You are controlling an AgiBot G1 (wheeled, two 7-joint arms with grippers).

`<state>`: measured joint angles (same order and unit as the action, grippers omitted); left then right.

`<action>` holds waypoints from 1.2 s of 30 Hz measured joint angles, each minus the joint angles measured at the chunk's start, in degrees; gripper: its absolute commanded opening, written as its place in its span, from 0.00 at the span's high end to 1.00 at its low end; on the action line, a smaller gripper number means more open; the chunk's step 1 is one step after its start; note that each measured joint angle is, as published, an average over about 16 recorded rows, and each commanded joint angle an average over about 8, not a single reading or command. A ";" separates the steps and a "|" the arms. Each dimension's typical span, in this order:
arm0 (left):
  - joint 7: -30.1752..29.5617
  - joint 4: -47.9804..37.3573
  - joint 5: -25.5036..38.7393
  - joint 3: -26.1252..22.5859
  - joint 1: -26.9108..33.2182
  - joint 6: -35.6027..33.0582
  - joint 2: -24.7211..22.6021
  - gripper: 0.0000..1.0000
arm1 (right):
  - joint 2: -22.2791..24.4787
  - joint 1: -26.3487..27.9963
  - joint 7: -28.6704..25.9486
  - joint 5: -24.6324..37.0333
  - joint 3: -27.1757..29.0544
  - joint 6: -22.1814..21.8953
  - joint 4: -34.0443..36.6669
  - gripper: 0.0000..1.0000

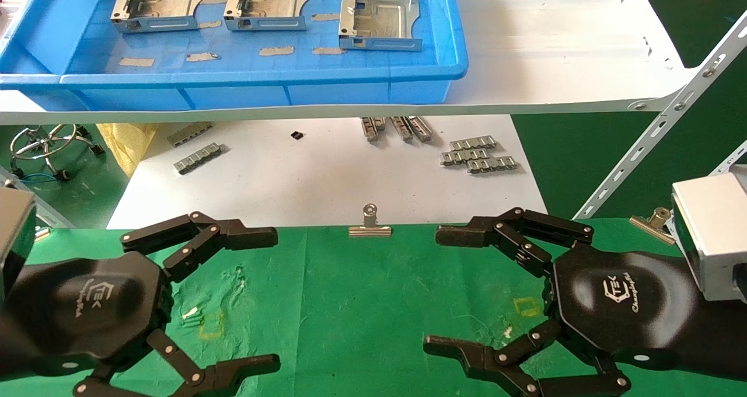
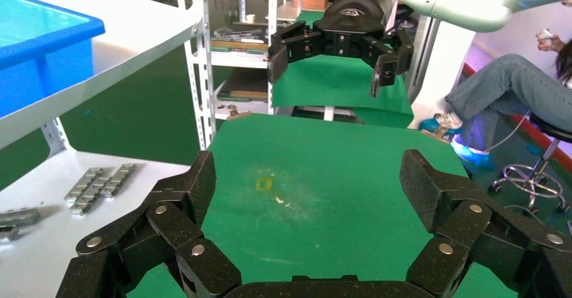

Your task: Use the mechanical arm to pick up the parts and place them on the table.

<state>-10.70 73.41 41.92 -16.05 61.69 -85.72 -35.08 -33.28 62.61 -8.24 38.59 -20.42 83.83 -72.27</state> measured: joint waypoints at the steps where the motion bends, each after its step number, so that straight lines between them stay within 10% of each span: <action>1: 0.00 0.00 0.00 0.00 0.00 0.00 0.00 0.00 | 0.00 0.00 0.00 0.00 0.00 0.00 0.00 1.00; 24: -0.11 -0.16 0.37 -0.02 1.16 0.43 -0.41 0.00 | 0.00 0.00 0.00 0.00 0.00 0.00 0.00 1.00; 36: -3.48 -10.05 10.31 -3.98 18.53 5.54 -7.57 0.00 | 0.00 0.01 0.01 0.00 -0.01 0.00 0.01 1.00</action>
<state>-14.18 63.36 52.23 -20.03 80.22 -80.17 -42.65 -33.29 62.61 -8.23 38.59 -20.43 83.83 -72.26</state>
